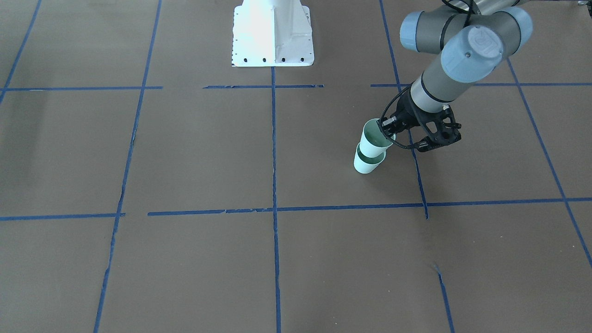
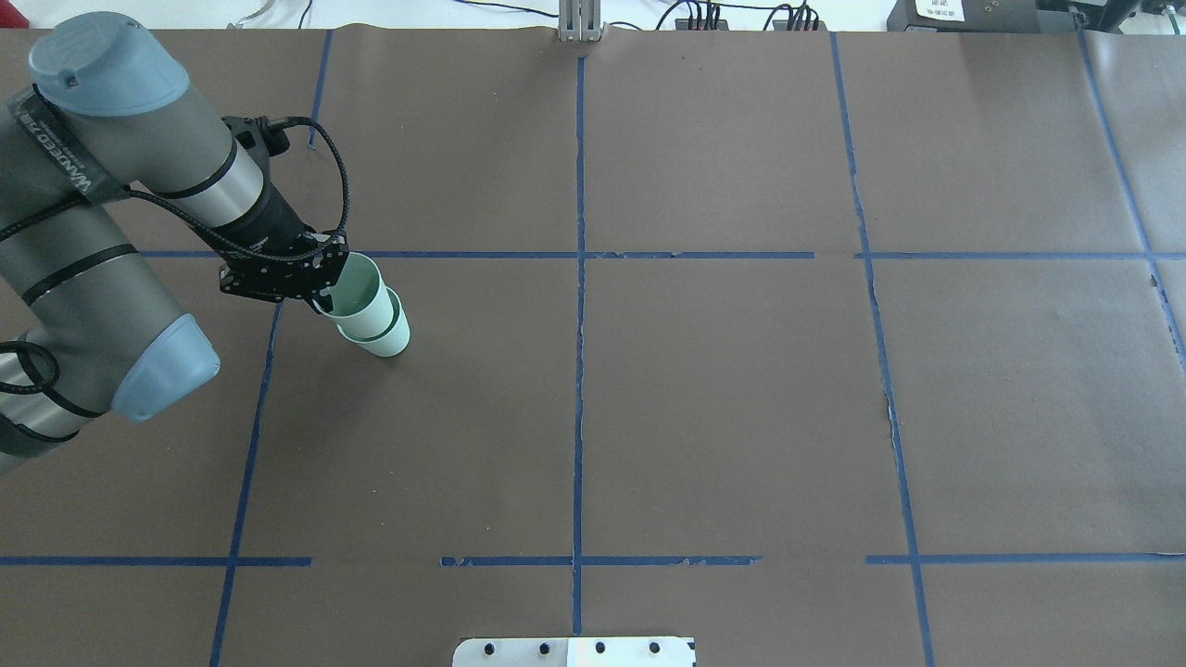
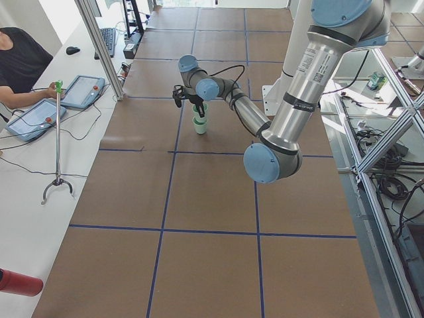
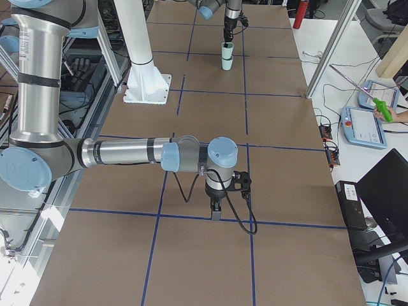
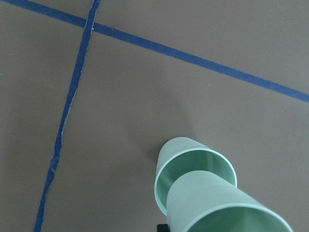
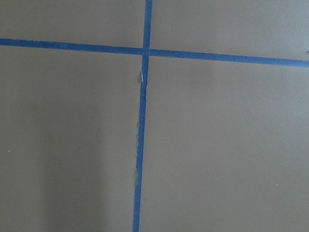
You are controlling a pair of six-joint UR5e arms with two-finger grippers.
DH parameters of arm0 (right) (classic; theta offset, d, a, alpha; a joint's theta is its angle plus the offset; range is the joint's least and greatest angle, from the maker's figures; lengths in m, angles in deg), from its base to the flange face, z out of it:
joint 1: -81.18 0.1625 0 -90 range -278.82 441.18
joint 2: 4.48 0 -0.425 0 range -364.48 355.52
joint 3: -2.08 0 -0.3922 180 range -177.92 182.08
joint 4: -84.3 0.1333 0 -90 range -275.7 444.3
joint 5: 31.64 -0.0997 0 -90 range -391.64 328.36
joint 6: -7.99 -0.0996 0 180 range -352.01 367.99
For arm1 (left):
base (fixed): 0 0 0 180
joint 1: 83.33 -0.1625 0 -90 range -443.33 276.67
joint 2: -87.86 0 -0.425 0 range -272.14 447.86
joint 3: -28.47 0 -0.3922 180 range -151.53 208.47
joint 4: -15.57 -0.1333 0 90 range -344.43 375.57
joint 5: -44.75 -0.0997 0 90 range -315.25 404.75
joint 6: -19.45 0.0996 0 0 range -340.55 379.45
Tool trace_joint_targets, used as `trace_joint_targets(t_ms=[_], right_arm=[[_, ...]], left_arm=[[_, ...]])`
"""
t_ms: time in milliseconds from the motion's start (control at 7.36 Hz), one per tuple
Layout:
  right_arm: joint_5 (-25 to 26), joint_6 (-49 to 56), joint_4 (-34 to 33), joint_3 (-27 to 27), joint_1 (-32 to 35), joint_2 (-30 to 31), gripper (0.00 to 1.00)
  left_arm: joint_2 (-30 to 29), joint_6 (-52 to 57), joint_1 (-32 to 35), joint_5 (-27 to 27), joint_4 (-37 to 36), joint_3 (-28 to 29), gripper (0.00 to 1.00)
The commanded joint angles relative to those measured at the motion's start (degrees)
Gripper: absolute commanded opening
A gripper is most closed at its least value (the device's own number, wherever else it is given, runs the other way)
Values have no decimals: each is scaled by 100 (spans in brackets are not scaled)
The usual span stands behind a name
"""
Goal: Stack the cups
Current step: 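Lower the held cup into the standing cup and open the left gripper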
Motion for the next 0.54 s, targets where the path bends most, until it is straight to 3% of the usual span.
trace_joint_targets(t_ms=[0, 136, 272, 407], right_arm=[[0, 0, 6, -6, 0, 0, 100], [0, 0, -3, 2, 0, 0, 100], [0, 0, -3, 2, 0, 0, 100], [0, 0, -3, 2, 0, 0, 100]], left_arm=[[-10, 2, -2, 3, 53, 67, 0], [-10, -7, -2, 3, 79, 67, 0], [-1, 2, -2, 12, 114, 85, 27], [7, 2, -2, -5, 271, 163, 99]])
